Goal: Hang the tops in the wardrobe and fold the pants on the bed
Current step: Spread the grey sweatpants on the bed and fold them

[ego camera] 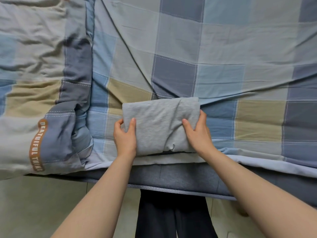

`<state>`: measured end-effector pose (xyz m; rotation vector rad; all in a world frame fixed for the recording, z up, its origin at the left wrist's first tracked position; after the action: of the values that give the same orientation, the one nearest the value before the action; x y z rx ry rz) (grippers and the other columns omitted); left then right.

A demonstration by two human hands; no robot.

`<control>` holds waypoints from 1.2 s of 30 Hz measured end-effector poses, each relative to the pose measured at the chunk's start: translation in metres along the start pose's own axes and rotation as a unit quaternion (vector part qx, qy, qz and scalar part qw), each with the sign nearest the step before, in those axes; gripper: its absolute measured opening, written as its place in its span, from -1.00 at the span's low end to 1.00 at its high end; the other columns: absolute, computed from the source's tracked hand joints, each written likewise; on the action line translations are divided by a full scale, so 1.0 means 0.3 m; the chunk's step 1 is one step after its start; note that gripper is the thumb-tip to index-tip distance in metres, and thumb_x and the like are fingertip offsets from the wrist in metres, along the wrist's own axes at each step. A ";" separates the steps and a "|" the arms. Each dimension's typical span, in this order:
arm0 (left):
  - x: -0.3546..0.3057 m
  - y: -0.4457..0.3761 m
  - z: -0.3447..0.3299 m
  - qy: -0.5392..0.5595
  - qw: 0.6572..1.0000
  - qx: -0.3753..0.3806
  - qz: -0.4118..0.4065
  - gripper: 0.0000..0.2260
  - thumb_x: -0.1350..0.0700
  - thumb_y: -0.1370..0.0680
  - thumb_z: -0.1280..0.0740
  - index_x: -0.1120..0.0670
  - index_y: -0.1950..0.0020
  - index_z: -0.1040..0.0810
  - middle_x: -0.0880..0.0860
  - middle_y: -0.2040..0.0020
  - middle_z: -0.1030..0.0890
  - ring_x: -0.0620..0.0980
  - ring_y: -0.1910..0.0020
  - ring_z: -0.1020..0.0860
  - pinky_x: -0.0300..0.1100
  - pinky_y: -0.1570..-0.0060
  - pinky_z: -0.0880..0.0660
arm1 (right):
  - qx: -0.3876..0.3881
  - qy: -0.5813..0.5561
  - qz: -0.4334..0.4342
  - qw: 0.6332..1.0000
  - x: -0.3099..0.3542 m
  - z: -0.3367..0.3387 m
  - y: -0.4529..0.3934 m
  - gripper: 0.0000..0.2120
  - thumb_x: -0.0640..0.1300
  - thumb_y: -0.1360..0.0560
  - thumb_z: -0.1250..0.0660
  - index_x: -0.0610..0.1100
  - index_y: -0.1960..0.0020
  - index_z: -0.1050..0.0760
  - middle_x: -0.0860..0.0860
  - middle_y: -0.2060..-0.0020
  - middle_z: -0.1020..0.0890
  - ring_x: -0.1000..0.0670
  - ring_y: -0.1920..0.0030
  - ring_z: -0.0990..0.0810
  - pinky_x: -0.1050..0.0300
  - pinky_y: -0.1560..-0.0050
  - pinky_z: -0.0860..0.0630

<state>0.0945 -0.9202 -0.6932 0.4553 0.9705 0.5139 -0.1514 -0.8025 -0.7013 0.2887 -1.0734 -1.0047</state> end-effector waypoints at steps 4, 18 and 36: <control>-0.047 0.106 0.066 0.018 0.999 -0.027 -0.013 -0.73 0.03 -0.56 -0.38 0.11 -0.19 -0.46 -0.14 0.07 -0.51 -0.20 0.10 -0.51 -0.57 0.32 -0.36 | -0.024 -0.031 0.011 0.999 0.027 0.076 0.077 -0.54 0.04 -0.58 -0.25 -0.01 -0.42 -0.20 0.03 -0.19 -0.54 -0.06 -0.16 -0.51 0.19 0.01 -0.29; -0.699 0.816 0.283 0.018 0.970 0.089 -0.224 -0.55 0.08 -0.57 -0.36 -0.18 -0.42 -0.37 -0.30 -0.34 -0.45 -0.31 -0.34 -0.41 -0.27 -0.31 -0.36 | -0.147 0.009 0.170 0.974 0.478 0.785 0.721 -0.45 -0.06 -0.58 -0.25 0.17 -0.49 -0.13 0.08 -0.29 -0.38 0.24 -0.21 -0.34 0.22 -0.18 -0.30; -1.048 1.216 0.557 -0.091 0.866 0.290 -0.397 -0.60 0.13 -0.54 -0.40 0.03 -0.37 -0.50 -0.03 -0.28 -0.53 -0.18 -0.20 -0.48 -0.47 -0.17 -0.37 | -0.396 -0.146 0.037 0.906 0.517 0.870 1.608 -0.59 -0.18 -0.57 -0.28 0.03 -0.40 -0.38 0.11 -0.21 -0.41 0.38 -0.14 -0.38 0.61 -0.17 -0.21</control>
<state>0.0177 -0.8419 -0.1955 0.5730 1.0225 -0.5833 -0.0917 -0.5954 -0.1738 -0.5792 -0.8428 -1.3555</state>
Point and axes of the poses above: each hand's wrist, its own y-axis away from the middle knuckle, its own z-axis out of the back of the hand, x = y × z, the point moved 8 cm from there along -y, towards the middle knuckle
